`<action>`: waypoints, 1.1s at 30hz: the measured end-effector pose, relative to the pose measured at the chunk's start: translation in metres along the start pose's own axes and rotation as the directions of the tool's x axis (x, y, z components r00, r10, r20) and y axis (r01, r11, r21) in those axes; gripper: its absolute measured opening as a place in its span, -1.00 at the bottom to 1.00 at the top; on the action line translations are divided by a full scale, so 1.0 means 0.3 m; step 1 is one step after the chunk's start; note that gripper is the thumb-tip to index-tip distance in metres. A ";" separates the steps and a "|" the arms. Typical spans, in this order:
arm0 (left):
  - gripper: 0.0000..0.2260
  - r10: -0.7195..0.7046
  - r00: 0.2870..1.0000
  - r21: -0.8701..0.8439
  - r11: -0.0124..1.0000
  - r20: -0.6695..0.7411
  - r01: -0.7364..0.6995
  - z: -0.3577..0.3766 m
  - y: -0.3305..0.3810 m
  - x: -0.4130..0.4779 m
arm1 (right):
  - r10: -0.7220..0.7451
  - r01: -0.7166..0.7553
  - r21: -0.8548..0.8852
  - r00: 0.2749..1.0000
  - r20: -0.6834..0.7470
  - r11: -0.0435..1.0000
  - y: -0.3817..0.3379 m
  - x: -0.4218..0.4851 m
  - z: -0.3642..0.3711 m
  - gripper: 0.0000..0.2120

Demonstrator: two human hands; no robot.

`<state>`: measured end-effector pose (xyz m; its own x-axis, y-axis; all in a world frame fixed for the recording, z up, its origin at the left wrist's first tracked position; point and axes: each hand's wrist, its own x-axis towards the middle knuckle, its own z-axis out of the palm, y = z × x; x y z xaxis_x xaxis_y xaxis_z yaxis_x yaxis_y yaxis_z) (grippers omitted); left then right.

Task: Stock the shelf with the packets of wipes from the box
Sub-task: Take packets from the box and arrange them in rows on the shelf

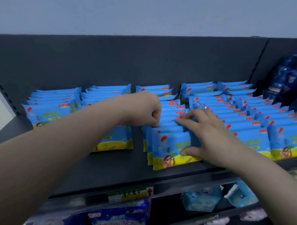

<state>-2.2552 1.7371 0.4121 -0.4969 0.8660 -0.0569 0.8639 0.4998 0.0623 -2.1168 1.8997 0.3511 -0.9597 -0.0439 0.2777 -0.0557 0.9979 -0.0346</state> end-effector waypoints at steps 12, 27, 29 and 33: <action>-0.82 0.017 1.000 0.048 0.999 0.019 -0.018 0.017 -0.004 0.097 | 0.086 -0.086 -0.003 0.996 0.014 0.996 0.002 -0.011 -0.008 0.00; -0.93 -0.069 0.996 -0.120 0.990 0.063 0.077 -0.010 -0.074 0.102 | -0.040 0.045 -0.014 0.972 0.230 0.999 0.059 0.101 -0.055 -0.03; -0.89 -0.086 0.996 -0.145 0.985 0.036 0.090 -0.024 -0.099 0.094 | -0.066 0.079 -0.051 0.973 0.221 0.996 0.062 0.112 -0.052 0.07; -0.76 -0.153 0.988 -0.055 0.986 0.020 0.154 -0.010 -0.115 0.133 | -0.105 0.123 -0.078 0.974 0.202 0.989 0.072 0.129 -0.051 0.00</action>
<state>-2.3051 1.7546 0.4105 -0.6218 0.7785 -0.0856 0.7710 0.6277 0.1074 -2.1511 1.9204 0.3758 -0.9842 -0.1577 0.0806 -0.1517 0.9856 0.0750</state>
